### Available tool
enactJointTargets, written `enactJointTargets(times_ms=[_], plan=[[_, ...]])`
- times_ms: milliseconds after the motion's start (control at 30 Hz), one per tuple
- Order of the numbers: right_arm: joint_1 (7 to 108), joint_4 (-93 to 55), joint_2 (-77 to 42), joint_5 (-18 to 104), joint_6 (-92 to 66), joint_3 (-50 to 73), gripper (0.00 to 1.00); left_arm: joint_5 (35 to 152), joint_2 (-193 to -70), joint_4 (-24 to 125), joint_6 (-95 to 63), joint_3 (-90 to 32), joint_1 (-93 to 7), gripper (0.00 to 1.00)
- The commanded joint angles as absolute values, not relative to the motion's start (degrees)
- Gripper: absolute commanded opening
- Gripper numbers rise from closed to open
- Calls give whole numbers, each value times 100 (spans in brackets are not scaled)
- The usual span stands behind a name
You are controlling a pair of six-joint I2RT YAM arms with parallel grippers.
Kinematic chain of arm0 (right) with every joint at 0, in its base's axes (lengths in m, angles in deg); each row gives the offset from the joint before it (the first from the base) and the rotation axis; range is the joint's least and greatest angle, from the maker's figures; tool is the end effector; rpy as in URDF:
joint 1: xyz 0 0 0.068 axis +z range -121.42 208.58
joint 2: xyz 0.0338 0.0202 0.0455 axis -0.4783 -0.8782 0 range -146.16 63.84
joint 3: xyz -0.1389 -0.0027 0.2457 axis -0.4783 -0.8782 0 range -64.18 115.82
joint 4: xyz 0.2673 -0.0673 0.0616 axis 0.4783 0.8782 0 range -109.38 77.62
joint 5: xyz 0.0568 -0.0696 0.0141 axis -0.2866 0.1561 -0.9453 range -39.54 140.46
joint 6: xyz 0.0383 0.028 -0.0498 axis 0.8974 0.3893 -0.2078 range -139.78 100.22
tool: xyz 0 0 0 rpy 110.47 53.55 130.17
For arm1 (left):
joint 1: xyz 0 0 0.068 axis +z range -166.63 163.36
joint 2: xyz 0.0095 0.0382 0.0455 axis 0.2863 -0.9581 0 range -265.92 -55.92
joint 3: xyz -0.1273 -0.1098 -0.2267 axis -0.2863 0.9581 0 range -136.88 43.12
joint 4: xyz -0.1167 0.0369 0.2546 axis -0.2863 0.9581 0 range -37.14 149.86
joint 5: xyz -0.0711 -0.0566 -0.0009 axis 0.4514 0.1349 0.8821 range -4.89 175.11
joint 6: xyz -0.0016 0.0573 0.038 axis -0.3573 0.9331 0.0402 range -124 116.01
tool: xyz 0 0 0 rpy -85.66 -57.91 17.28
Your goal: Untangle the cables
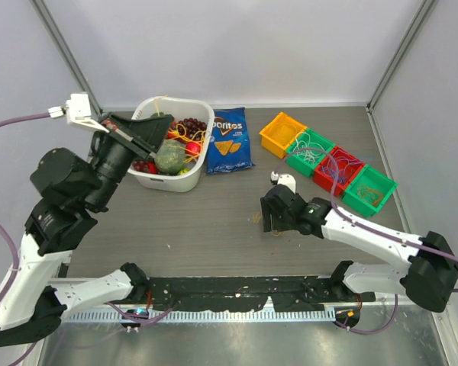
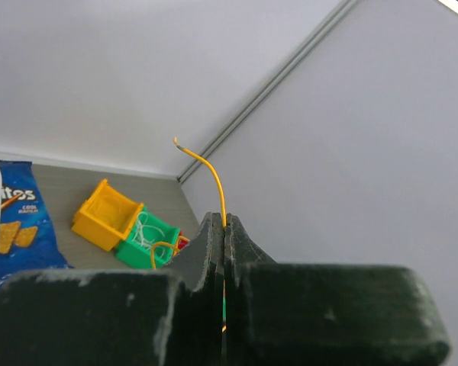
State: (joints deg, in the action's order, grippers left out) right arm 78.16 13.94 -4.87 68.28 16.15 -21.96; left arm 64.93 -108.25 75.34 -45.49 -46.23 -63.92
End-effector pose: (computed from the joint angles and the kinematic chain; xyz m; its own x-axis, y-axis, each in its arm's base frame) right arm 0.1754 0.1796 0.1933 -0.8205 -0.1021 -0.5624 -0.1774 0.9808 0.0807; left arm 0.1173 -0.0988 0.5707 -0.1793 -0.7225 -0.6677 0.4597 0.5385 -0.7062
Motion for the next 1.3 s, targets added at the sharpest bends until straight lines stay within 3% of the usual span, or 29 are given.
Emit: enactJointTargets(times_ms=[0, 200, 333, 433, 533, 967, 1100, 1267], plan=[[7806, 1665, 362, 6147, 1030, -1077, 77, 6876, -10962, 7466, -4108, -4399, -6410, 0], [7788, 930, 180, 4380, 1202, 586, 77, 7016, -10839, 7027, -4486, -3732, -6410, 0], [7797, -80, -102, 4010, 2360, 1070, 69, 7113, -10874, 6930, -4706, -3476, -6410, 0], [7788, -575, -146, 4218, 3091, 1089, 61, 7114, -10865, 6921, -4820, -3335, -6418, 0], [7788, -1084, -50, 4360, 3287, 965, 59, 7140, -10856, 6930, -4891, -3230, -6410, 0], [7788, -769, -331, 4730, 3155, 1123, 45, 7263, -10821, 6860, -5049, -3133, -6401, 0], [7780, -778, -357, 4598, 3155, 1115, 32, 7210, -10795, 6859, -5049, -3124, -6410, 0], [7788, -226, -77, 4868, 2841, 1079, 3, 6579, -10690, 7192, -4725, -3431, -6410, 0]])
